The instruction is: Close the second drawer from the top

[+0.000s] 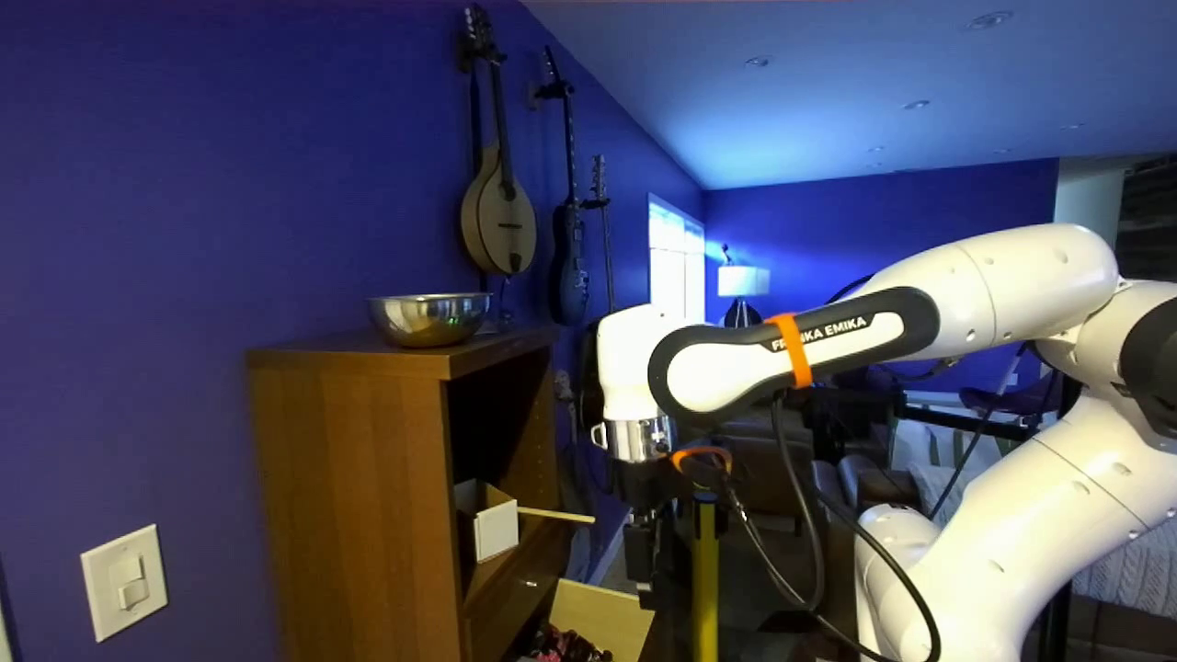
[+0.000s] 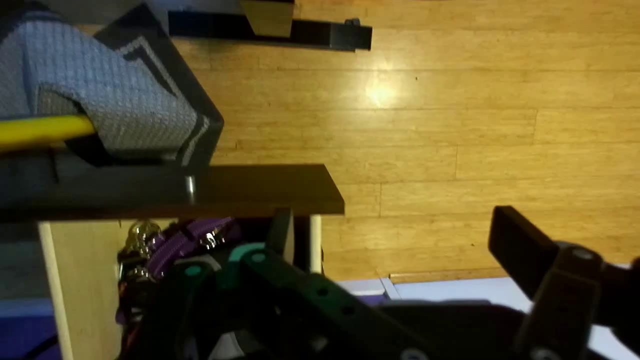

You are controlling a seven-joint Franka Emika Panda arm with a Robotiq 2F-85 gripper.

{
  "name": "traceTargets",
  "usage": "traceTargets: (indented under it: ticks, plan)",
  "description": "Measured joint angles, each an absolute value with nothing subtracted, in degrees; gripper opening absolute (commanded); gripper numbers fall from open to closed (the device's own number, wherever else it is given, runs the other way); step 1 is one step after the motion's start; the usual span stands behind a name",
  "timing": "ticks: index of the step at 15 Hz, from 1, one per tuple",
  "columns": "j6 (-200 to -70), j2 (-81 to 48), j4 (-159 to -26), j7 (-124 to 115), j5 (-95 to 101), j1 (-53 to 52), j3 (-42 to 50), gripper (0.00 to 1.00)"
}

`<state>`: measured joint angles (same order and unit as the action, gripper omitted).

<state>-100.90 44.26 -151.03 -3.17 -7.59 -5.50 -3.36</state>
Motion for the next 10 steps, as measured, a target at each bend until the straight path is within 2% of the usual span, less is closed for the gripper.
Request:
traceTargets:
  ticks: [4,7,10]
  plan:
    - [-101.78,43.51,-160.34,3.9,-3.41,0.06,3.51,1.0]
    - [-101.79,38.6,-160.25,9.54,-0.76,4.32,9.54,1.0]
    - [-101.84,36.54,-159.4,10.36,-0.72,4.96,9.93,1.0]
